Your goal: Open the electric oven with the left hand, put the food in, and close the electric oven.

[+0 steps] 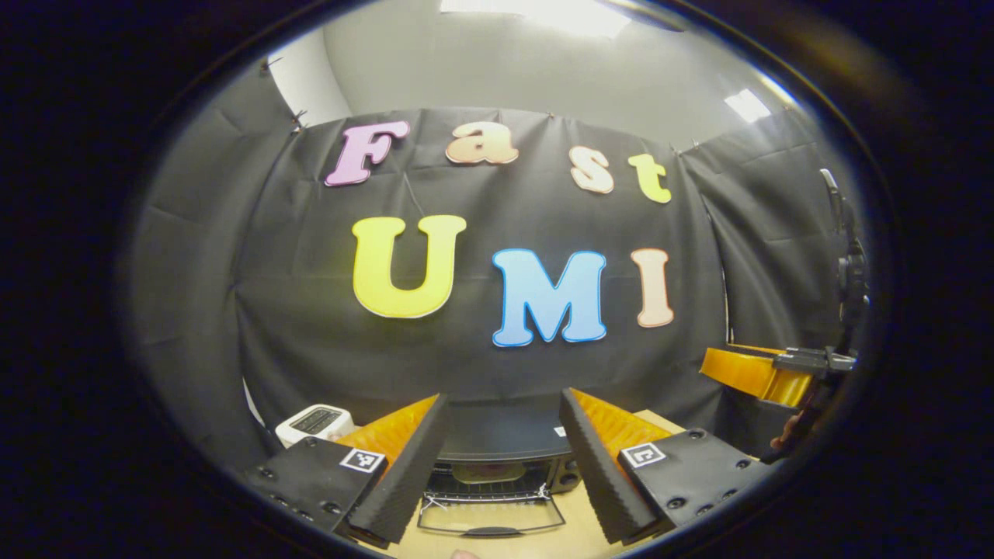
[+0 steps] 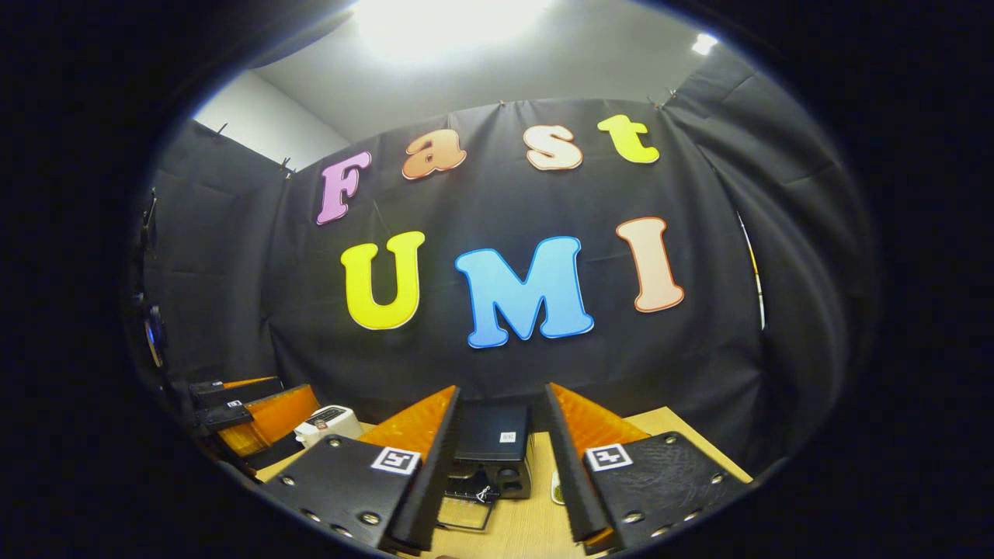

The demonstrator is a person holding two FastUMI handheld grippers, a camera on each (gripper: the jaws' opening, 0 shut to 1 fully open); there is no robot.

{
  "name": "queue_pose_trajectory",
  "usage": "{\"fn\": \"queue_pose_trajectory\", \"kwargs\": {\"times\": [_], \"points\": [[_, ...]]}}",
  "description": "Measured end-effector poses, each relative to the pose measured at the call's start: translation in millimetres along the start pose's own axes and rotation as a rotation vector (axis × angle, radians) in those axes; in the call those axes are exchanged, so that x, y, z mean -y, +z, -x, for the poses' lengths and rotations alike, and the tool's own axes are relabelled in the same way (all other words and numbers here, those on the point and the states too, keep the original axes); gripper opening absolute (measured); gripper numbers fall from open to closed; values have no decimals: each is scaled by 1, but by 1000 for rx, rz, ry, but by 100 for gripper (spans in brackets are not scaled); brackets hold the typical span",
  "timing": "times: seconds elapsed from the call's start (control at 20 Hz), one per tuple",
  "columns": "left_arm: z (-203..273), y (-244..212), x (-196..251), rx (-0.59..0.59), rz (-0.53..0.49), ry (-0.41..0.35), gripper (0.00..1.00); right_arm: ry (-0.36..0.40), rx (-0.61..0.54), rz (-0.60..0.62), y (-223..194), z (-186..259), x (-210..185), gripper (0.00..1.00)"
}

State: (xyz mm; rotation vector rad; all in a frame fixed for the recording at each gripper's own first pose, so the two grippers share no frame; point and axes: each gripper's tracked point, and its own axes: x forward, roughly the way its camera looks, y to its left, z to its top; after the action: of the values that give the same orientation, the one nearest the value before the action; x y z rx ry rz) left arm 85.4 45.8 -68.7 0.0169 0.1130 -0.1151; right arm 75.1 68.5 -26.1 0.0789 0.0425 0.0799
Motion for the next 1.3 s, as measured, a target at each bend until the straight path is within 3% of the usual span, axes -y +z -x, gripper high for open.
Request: {"fn": "queue_pose_trajectory", "kwargs": {"times": [0.05, 0.1, 0.2, 0.25, 0.3, 0.4, 0.5, 0.7, 0.9, 0.95, 1.1, 1.2, 1.3], "points": [[-3, -10, 2, -26, 4, -4, 95, -10, 0, -7, 1, 1, 5, 72], [-7, -22, 5, -66, 14, -9, 98, -14, 4, -12, 3, 1, 9, 84], [-16, -54, -1, -161, 30, 20, 95, -21, 28, -12, 8, 0, 14, 84], [-20, -69, -5, -208, 39, 35, 95, -21, 35, -8, 9, 2, 16, 75], [-22, -86, -4, -258, 54, 31, 95, -25, 36, -2, 9, 3, 19, 84], [-26, -128, 2, -380, 67, 6, 100, -29, 27, 0, 3, 6, 22, 84], [-23, -170, 3, -509, 76, -9, 95, -33, 2, -8, -4, 7, 28, 84], [-21, -244, -7, -704, 79, 20, 100, -60, -24, 0, -13, 10, 42, 84], [-3, -313, -6, -922, 60, -6, 95, -77, -50, 8, -23, 10, 54, 84], [1, -328, -1, -969, 65, -19, 100, -78, -61, 11, -27, 10, 57, 84], [6, -363, -3, -1074, 71, -23, 91, -80, -80, 18, -32, 7, 66, 84], [1, -379, -9, -1111, 63, -7, 100, -84, -87, 18, -35, 4, 69, 84], [-6, -394, -16, -1139, 29, 0, 96, -91, -94, 14, -37, 3, 71, 84]]}}
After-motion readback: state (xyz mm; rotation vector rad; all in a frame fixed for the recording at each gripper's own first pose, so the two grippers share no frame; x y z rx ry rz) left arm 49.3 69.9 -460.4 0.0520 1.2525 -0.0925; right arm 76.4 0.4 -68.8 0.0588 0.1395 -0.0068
